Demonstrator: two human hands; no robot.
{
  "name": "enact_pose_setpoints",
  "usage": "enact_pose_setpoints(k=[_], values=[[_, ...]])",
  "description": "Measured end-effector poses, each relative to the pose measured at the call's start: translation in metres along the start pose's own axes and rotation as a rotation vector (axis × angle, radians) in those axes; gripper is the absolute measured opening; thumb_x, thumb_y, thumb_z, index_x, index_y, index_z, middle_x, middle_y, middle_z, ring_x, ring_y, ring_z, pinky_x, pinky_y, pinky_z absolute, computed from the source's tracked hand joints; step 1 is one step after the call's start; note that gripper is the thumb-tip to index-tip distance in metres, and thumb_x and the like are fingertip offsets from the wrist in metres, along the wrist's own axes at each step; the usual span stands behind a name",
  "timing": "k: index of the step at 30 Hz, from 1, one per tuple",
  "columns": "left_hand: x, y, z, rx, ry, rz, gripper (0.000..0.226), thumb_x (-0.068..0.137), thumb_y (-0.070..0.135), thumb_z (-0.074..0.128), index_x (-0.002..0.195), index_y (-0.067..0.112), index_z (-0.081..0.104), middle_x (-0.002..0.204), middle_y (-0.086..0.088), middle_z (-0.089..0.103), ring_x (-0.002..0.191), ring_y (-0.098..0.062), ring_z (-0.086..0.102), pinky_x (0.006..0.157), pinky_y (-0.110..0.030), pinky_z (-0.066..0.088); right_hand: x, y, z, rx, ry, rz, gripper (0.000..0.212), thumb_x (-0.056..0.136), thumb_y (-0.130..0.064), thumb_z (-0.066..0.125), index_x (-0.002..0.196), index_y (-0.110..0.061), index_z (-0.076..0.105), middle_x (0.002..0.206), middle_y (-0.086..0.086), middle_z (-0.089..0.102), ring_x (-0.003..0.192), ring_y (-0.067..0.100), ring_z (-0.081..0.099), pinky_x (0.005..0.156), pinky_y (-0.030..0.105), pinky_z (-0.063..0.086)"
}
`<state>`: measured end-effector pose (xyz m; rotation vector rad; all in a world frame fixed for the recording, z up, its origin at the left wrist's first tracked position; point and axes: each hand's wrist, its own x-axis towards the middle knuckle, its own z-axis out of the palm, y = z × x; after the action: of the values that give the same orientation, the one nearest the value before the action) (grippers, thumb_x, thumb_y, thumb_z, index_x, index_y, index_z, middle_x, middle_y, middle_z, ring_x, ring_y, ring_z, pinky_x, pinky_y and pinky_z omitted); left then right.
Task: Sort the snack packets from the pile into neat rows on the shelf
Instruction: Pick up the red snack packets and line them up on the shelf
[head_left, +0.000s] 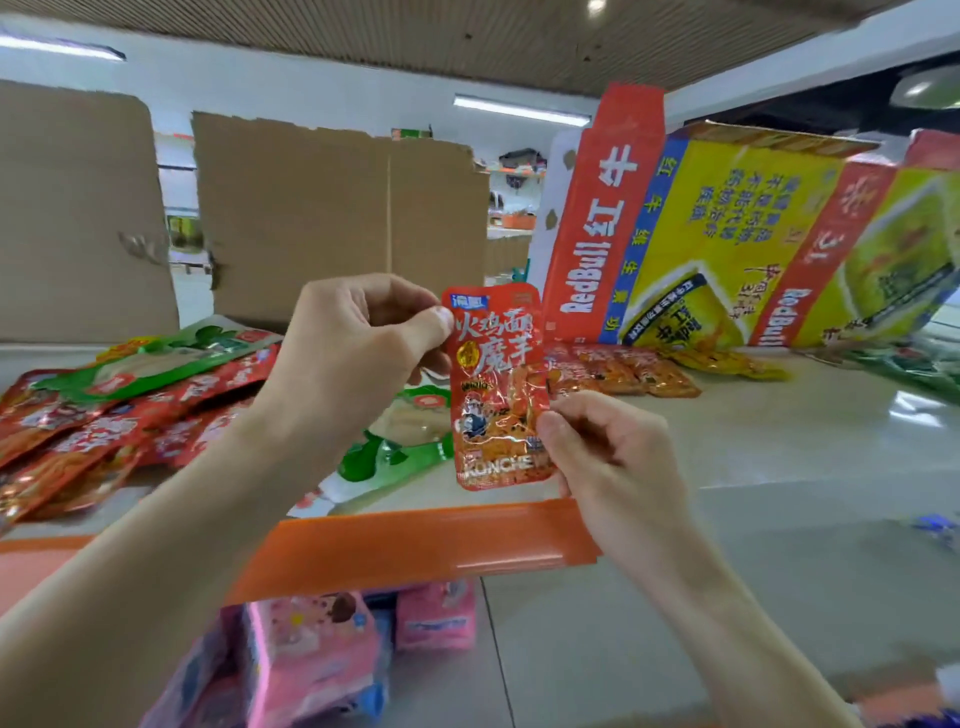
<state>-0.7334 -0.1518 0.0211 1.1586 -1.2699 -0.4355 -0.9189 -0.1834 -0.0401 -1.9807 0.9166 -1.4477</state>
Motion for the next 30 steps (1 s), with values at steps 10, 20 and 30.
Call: enact_pose_setpoints(k=[10, 20, 30], values=[[0.027, 0.005, 0.102, 0.189, 0.038, -0.016, 0.016, 0.092, 0.019, 0.066, 0.08, 0.01, 0.07, 0.062, 0.005, 0.07, 0.051, -0.003, 0.058, 0.05, -0.016, 0.045, 0.047, 0.047, -0.097, -0.103, -0.144, -0.077, 0.025, 0.09, -0.012, 0.064, 0.065, -0.011, 0.066, 0.057, -0.004, 0.058, 0.052, 0.004, 0.046, 0.05, 0.028, 0.038], [0.089, -0.005, 0.193, 0.478, 0.056, -0.066, 0.02, 0.093, 0.025, 0.067, 0.079, 0.013, 0.073, 0.081, 0.005, 0.072, 0.076, -0.008, 0.066, 0.057, -0.021, 0.049, 0.132, 0.086, -0.159, -0.446, -0.45, 0.044, 0.028, 0.09, -0.015, 0.057, 0.065, -0.009, 0.067, 0.053, -0.01, 0.058, 0.05, 0.003, 0.05, 0.042, 0.014, 0.037], [0.122, -0.056, 0.221, 0.851, -0.017, -0.077, 0.02, 0.088, 0.023, 0.065, 0.079, 0.006, 0.071, 0.076, -0.001, 0.069, 0.071, -0.018, 0.065, 0.061, -0.033, 0.058, 0.178, 0.133, -0.147, -0.617, -0.614, 0.124, 0.02, 0.08, -0.017, 0.059, 0.061, -0.011, 0.053, 0.062, 0.006, 0.049, 0.063, 0.023, 0.045, 0.056, 0.03, 0.032]])
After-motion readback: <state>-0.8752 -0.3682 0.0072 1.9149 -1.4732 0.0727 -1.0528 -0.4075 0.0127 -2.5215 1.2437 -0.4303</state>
